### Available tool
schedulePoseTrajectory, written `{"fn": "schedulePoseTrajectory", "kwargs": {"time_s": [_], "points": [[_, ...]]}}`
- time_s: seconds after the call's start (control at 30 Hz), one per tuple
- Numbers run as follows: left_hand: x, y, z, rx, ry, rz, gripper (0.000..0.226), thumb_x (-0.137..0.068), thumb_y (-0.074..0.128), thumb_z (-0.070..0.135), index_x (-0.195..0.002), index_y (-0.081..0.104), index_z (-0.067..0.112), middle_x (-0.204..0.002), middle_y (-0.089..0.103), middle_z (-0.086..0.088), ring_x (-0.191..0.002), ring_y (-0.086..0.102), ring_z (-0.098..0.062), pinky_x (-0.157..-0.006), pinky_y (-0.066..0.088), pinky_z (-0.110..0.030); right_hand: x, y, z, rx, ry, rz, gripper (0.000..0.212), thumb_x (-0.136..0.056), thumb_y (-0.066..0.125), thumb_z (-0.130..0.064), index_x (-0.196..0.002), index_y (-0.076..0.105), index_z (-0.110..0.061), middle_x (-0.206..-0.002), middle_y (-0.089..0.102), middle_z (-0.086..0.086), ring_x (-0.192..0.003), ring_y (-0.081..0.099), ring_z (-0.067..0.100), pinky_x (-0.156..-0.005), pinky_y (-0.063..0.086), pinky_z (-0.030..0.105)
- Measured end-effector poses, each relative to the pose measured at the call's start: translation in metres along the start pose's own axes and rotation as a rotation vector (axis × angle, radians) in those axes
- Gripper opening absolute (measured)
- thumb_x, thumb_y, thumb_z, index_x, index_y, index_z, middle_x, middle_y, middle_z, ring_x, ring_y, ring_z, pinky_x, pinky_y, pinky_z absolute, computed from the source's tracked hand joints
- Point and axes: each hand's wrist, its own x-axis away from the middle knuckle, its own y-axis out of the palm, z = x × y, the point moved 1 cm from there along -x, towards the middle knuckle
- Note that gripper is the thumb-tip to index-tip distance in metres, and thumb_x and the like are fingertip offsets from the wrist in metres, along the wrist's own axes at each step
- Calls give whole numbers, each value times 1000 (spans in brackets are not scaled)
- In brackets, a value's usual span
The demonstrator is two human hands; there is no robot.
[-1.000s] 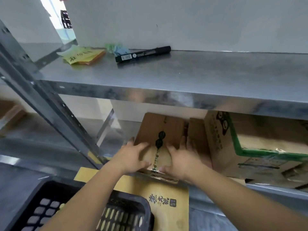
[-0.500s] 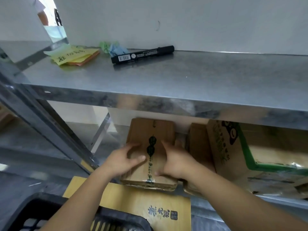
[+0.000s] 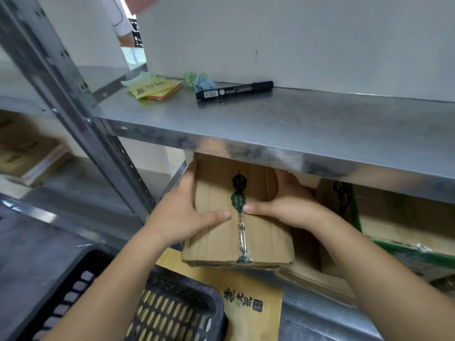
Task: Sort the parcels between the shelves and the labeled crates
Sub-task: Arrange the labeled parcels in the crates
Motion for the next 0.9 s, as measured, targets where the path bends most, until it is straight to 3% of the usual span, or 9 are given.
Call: {"fn": "schedulePoseTrajectory", "kwargs": {"time_s": [0.17,0.27,0.37,0.5,0.6,0.67,0.77,0.83,0.9], "points": [[57,-3,24,-188,-68,73,78,-85,54,74,-151,22,48,-128,66,0,-114,63,-27,-91,52,-36,26,-1,7,57,-25,-42,132,-59,66,-92,-160,-6,-46,-167,28,1,-146,39,26,-109,41,34],[102,0,40,-241,-127,104,76,-81,55,76,-146,24,51,-113,62,10,-103,64,-22,-81,51,-35,51,4,15,-67,-107,-79,134,-57,78,-84,-158,-6,-53,-162,38,-3,-142,43,18,-109,39,29],[142,14,54,-249,-214,161,79,-80,59,75,-146,23,52,-117,55,13,-103,59,-15,-81,50,-34,82,9,25,-95,-181,-117,131,-60,84,-75,-155,-6,-60,-153,35,-2,-129,45,14,-105,41,32],[188,29,77,-154,-279,201,90,-73,73,66,-145,21,53,-135,48,15,-109,49,-4,-83,44,-27,118,0,29,3,-257,-194,141,-56,89,-69,-142,-23,-71,-151,27,-5,-126,50,20,-106,47,46],[216,27,106,-145,-340,248,130,-60,86,60,-148,-9,58,-147,43,12,-114,51,-9,-92,50,-35,139,-20,28,24,-307,-213,154,-50,96,-58,-141,-27,-69,-158,25,-4,-130,50,24,-107,46,49],[232,25,127,-155,-392,257,152,-52,95,51,-142,-28,62,-145,47,7,-107,53,-11,-87,51,-36,151,-34,26,18,-358,-221,150,-51,97,-56,-147,-19,-65,-160,26,-6,-134,47,21,-110,45,47],[251,22,154,-199,-398,313,157,-50,97,46,-138,-32,64,-132,49,16,-99,56,-11,-81,51,-34,167,-52,21,2,-477,-206,125,-53,95,-58,-149,14,-59,-149,36,-15,-127,46,11,-105,46,40],[268,19,170,-154,-361,386,134,-57,91,57,-141,-14,67,-122,42,28,-99,55,-8,-84,52,-33,177,-64,18,-43,-556,-187,110,-54,95,-56,-141,27,-58,-137,39,-21,-121,47,6,-98,47,33],[284,15,181,-73,-312,476,82,-67,69,79,-128,16,66,-109,54,28,-87,62,-4,-74,54,-32,189,-76,14,-126,-615,-216,85,-63,93,-52,-125,36,-61,-126,41,-26,-114,47,-2,-86,43,20]]}}
